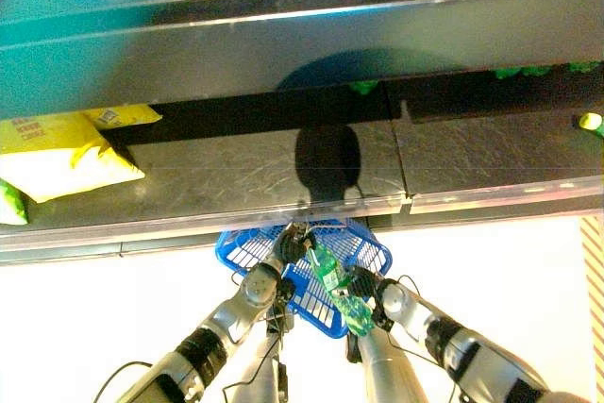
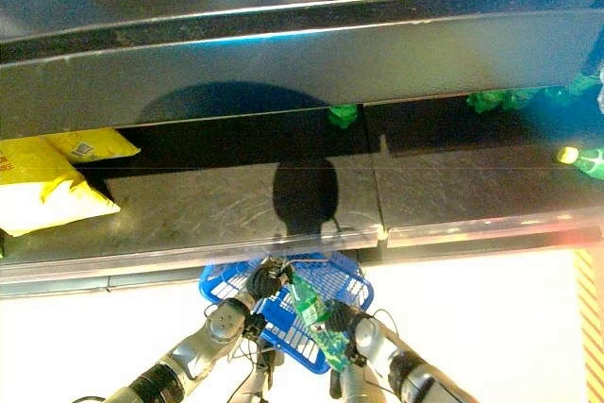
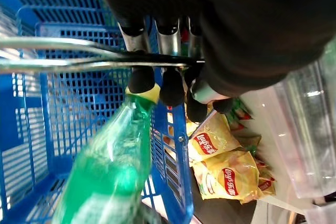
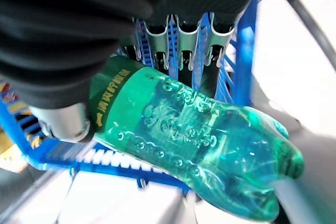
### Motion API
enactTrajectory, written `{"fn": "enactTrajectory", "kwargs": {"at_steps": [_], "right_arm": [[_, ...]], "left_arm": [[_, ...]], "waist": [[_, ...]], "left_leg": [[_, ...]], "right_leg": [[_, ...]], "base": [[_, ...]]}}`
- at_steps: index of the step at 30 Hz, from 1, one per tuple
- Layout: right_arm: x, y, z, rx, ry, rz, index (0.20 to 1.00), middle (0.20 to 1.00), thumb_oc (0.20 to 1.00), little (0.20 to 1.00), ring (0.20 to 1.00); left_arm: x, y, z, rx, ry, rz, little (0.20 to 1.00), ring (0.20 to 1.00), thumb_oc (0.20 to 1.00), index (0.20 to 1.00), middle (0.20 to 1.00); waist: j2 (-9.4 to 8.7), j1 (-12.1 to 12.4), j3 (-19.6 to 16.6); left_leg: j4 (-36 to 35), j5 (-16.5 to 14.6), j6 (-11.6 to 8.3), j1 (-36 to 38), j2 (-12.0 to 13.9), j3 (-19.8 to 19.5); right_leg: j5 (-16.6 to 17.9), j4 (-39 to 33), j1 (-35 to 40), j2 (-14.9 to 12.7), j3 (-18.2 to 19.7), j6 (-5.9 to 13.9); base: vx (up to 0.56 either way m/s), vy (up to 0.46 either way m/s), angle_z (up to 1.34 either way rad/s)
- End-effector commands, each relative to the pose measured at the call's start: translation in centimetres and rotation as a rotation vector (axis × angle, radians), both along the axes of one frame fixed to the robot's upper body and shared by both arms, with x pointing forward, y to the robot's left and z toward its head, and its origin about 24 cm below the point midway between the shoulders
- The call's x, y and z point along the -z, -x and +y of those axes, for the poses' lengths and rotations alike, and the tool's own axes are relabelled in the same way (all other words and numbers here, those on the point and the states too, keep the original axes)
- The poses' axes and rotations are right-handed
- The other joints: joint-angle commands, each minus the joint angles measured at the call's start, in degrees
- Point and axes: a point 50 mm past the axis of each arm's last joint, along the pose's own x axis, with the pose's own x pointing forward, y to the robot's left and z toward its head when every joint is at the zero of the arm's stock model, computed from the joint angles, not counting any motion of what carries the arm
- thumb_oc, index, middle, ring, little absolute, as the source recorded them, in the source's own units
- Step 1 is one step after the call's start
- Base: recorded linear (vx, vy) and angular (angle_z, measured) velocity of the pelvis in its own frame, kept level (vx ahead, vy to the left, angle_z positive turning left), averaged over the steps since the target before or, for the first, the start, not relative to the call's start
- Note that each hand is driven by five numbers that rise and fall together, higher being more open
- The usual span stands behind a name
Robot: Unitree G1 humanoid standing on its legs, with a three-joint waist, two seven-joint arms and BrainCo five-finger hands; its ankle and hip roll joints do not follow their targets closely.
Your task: Pick up the snacks into the basket
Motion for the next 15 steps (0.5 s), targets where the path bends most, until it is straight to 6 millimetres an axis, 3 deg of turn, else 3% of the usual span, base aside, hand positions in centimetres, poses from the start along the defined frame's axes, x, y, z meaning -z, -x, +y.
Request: {"fn": "enactTrajectory", "kwargs": {"at_steps": [1,5,13,14,15], "right_arm": [[-4.5,-2.8,2.5,0.041,-0.179,-0.137,0.200,0.200,0.200,0.200,0.200],[-6.6,-4.4,2.3,0.126,-0.243,-0.161,0.200,0.200,0.200,0.200,0.200],[-8.5,-5.5,2.0,0.186,-0.307,-0.191,0.200,0.200,0.200,0.200,0.200],[-8.4,-5.4,1.9,0.198,-0.326,-0.184,0.263,0.263,0.263,0.263,0.263],[-8.3,-5.4,2.1,0.190,-0.321,-0.176,1.000,1.000,1.000,1.000,1.000]], "left_arm": [[-10.7,0.7,-4.1,0.235,0.282,-0.395,0.200,0.200,0.200,0.200,0.200],[-11.6,2.0,-5.3,0.348,0.316,-0.397,0.200,0.200,0.200,0.200,0.200],[-12.8,4.0,-6.9,0.521,0.346,-0.399,0.200,0.200,0.200,0.200,0.200],[-12.8,4.2,-7.2,0.539,0.353,-0.389,0.200,0.200,0.200,0.200,0.200],[-12.6,4.4,-7.4,0.554,0.360,-0.375,0.200,0.200,0.200,0.200,0.200]], "waist": [[2.45,1.8,-2.4],[3.63,3.0,-1.7],[4.70,4.0,-0.5],[4.78,4.0,-0.4],[4.85,4.1,-0.2]], "left_leg": [[1.6,0.6,0.60,-4.8,-0.1,-1.2],[1.7,0.9,0.69,-5.5,-0.4,-2.1],[2.0,1.3,0.80,-7.0,-1.2,-3.5],[2.0,1.3,0.91,-7.0,-1.3,-3.7],[2.0,1.4,0.90,-7.1,-1.4,-3.8]], "right_leg": [[-8.8,8.6,-1.8,-2.6,3.9,8.48],[-9.2,9.7,-2.4,-3.3,3.0,8.43],[-9.9,11.2,-3.6,-4.2,1.8,8.35],[-9.8,11.3,-3.7,-4.3,1.8,8.37],[-9.8,11.4,-3.8,-4.4,1.7,8.36]], "base": [[-0.01,-0.024,0.12],[-0.01,-0.024,0.17],[-0.01,-0.020,0.20],[-0.01,0.003,0.17],[-0.01,0.006,0.16]]}}
